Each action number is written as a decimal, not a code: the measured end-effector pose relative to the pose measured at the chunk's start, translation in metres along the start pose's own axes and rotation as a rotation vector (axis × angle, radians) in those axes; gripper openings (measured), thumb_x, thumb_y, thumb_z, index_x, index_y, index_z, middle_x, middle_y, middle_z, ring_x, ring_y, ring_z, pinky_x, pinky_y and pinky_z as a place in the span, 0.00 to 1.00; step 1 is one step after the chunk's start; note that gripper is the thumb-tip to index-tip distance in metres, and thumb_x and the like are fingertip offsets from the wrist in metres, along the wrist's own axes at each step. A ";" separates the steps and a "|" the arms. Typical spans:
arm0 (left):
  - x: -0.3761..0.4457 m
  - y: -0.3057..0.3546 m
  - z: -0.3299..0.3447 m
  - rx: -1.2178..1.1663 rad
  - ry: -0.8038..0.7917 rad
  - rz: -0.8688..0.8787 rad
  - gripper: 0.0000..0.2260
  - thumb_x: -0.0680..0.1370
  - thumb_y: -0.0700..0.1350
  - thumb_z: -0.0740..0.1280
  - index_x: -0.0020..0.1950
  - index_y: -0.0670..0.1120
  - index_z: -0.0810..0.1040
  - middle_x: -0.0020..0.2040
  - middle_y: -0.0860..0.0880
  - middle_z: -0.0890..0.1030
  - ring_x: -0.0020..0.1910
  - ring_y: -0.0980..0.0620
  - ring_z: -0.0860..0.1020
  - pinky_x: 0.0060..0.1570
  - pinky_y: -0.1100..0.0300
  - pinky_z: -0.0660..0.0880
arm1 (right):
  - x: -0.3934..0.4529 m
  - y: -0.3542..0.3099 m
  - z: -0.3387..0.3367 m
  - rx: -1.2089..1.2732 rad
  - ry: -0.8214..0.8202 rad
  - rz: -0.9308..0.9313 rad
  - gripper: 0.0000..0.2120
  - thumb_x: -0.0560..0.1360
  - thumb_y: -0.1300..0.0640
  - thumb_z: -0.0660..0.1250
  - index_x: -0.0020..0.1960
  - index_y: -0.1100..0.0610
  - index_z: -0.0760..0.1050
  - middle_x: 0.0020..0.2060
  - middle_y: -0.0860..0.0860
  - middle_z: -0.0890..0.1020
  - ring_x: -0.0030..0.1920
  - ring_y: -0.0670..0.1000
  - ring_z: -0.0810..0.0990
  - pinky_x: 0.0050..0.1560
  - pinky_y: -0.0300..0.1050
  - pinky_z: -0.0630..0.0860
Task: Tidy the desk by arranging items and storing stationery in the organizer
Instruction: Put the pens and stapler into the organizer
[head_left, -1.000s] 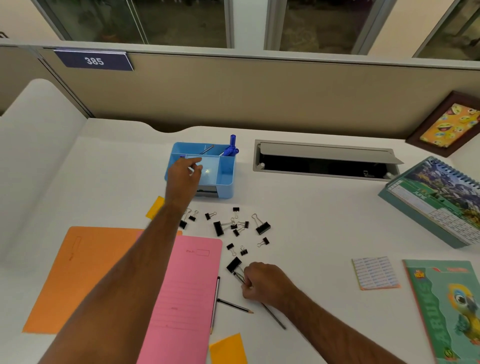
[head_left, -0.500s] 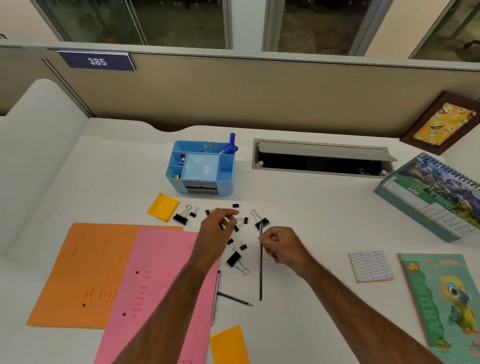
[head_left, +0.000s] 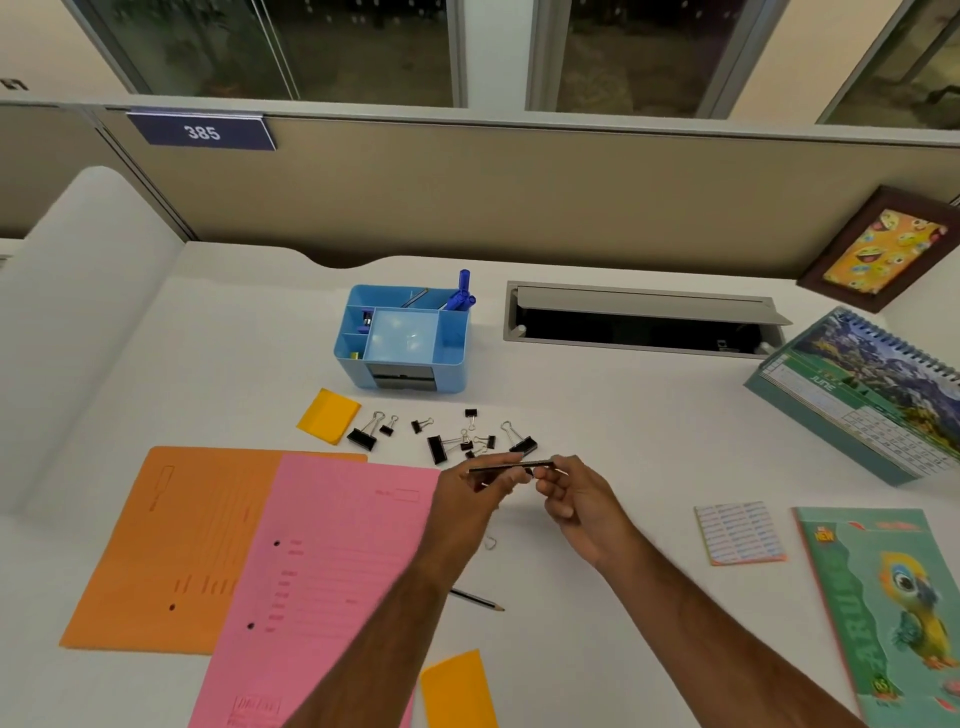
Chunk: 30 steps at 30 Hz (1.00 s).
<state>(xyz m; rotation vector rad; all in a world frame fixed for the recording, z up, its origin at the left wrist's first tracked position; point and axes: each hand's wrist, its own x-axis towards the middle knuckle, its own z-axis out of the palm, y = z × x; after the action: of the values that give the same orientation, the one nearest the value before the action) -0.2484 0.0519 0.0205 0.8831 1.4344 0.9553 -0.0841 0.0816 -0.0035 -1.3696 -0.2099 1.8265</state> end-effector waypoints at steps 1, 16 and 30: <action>0.002 0.003 0.000 0.008 0.016 0.010 0.07 0.78 0.46 0.74 0.56 0.51 0.86 0.44 0.56 0.87 0.45 0.58 0.83 0.41 0.63 0.79 | -0.001 0.002 0.001 0.028 -0.010 0.017 0.03 0.80 0.61 0.66 0.50 0.61 0.75 0.39 0.57 0.83 0.32 0.47 0.81 0.20 0.34 0.61; 0.119 0.116 -0.100 0.536 0.357 0.504 0.09 0.80 0.50 0.72 0.57 0.48 0.85 0.49 0.54 0.84 0.43 0.63 0.79 0.43 0.71 0.75 | -0.002 0.049 0.012 -1.364 -0.395 -0.187 0.09 0.76 0.49 0.73 0.47 0.52 0.75 0.40 0.50 0.84 0.35 0.46 0.80 0.31 0.40 0.74; 0.211 0.146 -0.141 1.002 0.363 0.527 0.12 0.82 0.49 0.69 0.56 0.41 0.85 0.52 0.44 0.85 0.45 0.53 0.78 0.48 0.57 0.74 | -0.003 0.077 0.011 -1.911 -0.572 -0.489 0.16 0.76 0.44 0.71 0.53 0.56 0.73 0.44 0.50 0.75 0.42 0.49 0.71 0.42 0.44 0.65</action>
<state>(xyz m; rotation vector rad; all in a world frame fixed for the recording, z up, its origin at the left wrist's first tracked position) -0.4050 0.2923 0.0776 1.9686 2.0885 0.7553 -0.1329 0.0328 -0.0407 -1.4017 -2.7739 1.1864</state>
